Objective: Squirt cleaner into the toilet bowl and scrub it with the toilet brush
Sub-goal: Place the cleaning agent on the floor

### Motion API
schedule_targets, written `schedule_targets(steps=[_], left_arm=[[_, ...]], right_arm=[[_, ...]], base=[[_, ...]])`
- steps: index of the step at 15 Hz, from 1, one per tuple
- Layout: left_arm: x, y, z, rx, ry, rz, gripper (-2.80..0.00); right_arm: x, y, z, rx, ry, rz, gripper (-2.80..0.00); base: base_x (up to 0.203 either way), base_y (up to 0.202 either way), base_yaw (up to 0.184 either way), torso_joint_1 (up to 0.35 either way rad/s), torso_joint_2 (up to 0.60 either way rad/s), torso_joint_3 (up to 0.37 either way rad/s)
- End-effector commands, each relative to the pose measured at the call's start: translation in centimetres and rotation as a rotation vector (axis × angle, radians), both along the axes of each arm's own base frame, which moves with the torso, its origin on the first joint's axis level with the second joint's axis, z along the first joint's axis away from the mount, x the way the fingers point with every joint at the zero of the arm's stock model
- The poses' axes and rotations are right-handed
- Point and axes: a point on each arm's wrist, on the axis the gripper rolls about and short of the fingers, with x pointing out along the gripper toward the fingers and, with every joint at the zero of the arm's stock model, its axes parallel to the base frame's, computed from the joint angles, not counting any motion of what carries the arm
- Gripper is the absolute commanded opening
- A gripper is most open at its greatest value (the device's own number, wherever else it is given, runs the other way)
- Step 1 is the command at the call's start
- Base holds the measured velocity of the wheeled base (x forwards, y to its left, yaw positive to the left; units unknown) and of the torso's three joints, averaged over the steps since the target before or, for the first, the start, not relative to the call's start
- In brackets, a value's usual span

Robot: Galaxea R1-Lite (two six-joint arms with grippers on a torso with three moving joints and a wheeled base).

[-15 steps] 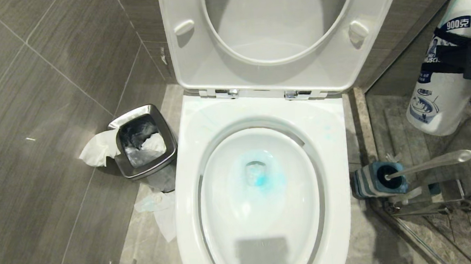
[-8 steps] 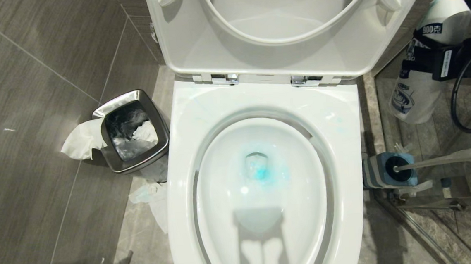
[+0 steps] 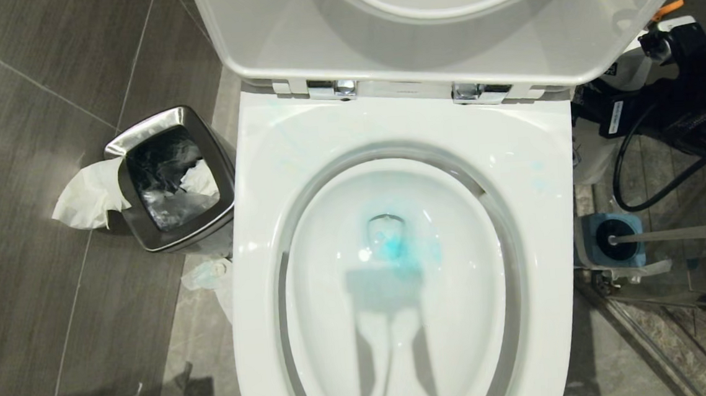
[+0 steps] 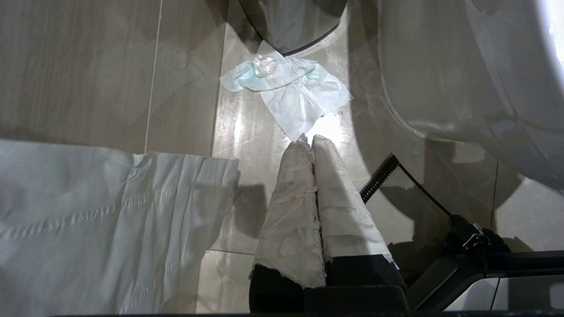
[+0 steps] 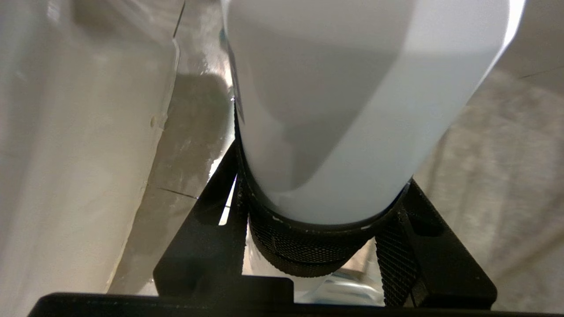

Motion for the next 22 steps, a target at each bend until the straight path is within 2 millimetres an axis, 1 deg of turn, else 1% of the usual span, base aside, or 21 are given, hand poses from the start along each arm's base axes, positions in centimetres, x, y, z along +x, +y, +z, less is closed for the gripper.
schedule_targets(steps=[1, 4, 6, 8, 11, 14, 16, 19, 22], left_arm=[[0.0, 0.0, 0.0, 0.0, 0.001, -0.001, -2.8], [0.0, 0.0, 0.0, -0.012, 0.002, 0.002, -2.8], [0.0, 0.0, 0.0, -0.015, 0.002, 0.002, -2.8], [0.0, 0.0, 0.0, -0.015, 0.002, 0.002, -2.8], [0.0, 0.0, 0.0, -0.015, 0.002, 0.002, -2.8], [0.0, 0.0, 0.0, -0.015, 0.002, 0.002, -2.8], [0.0, 0.0, 0.0, -0.015, 0.002, 0.002, -2.8], [0.0, 0.0, 0.0, -0.015, 0.002, 0.002, -2.8], [0.0, 0.0, 0.0, -0.015, 0.002, 0.002, -2.8]], right_arm=[[1.1, 0.7, -0.9, -0.002, 0.017, 0.017, -2.8], [2.5, 2.8, -1.6, -0.003, 0.027, 0.036, -2.8], [3.7, 3.8, -2.1, -0.003, 0.004, 0.046, -2.8], [4.9, 4.7, -2.9, 0.001, -0.024, 0.021, -2.8], [6.8, 5.0, -4.2, 0.009, -0.068, 0.004, -2.8], [8.0, 5.1, -5.6, 0.02, -0.113, -0.016, -2.8], [8.5, 5.2, -6.3, 0.03, -0.152, -0.035, -2.8], [9.2, 6.2, -7.3, 0.036, -0.2, -0.017, -2.8], [9.6, 6.3, -7.9, 0.045, -0.253, -0.018, -2.8]], base=[[0.0, 0.0, 0.0, -0.004, 0.0, -0.116], [0.0, 0.0, 0.0, 0.002, 0.0, -0.032], [0.0, 0.0, 0.0, 0.0, 0.0, 0.0], [0.0, 0.0, 0.0, 0.0, 0.0, 0.0], [0.0, 0.0, 0.0, 0.0, 0.0, 0.0], [0.0, 0.0, 0.0, 0.0, 0.0, 0.0], [0.0, 0.0, 0.0, 0.0, 0.0, 0.0], [0.0, 0.0, 0.0, 0.0, 0.0, 0.0], [0.0, 0.0, 0.0, 0.0, 0.0, 0.0]])
